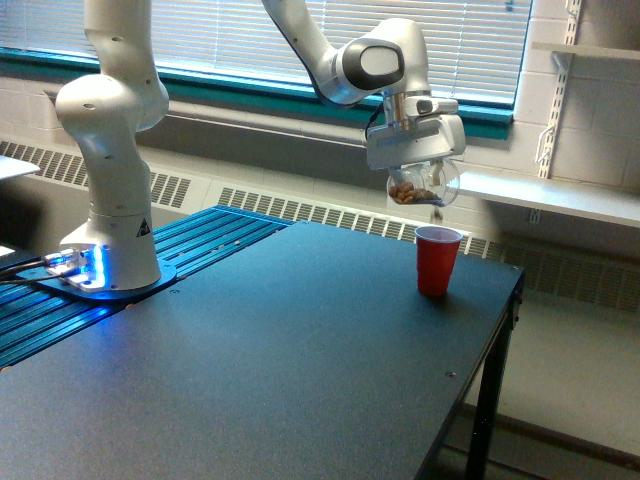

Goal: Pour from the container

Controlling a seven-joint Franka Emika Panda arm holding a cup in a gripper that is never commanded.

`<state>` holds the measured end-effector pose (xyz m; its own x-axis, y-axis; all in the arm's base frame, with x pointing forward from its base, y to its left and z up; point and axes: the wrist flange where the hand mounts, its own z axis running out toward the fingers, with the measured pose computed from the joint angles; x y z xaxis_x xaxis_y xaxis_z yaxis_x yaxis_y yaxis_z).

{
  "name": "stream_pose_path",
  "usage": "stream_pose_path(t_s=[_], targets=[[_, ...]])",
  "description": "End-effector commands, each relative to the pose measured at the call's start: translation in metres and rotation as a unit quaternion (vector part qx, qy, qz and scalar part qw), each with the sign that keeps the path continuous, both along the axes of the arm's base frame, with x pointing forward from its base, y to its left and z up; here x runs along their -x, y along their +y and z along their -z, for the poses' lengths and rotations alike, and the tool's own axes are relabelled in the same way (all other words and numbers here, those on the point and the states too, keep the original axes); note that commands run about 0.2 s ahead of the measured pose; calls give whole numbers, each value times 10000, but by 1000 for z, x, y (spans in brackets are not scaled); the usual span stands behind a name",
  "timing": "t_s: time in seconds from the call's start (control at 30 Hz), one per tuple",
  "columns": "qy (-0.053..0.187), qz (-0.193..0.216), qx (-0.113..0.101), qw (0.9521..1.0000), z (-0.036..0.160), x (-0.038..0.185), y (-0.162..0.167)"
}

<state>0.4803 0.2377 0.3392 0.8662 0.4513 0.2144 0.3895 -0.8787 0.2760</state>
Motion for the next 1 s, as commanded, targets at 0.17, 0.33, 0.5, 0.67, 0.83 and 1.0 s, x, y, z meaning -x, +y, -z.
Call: stream_pose_path(t_s=[0.17, 0.33, 0.5, 0.67, 0.83, 1.0], targets=[[-22, -28, 199, 9998, -8, -4, 8], [7, -65, 299, 9995, -10, -5, 9], [32, -96, 351, 9993, -11, -6, 12], [50, -121, 406, 9991, -12, -7, 13], [81, -139, 451, 9989, -12, -7, 14], [116, -161, 486, 9986, -12, -8, 14]])
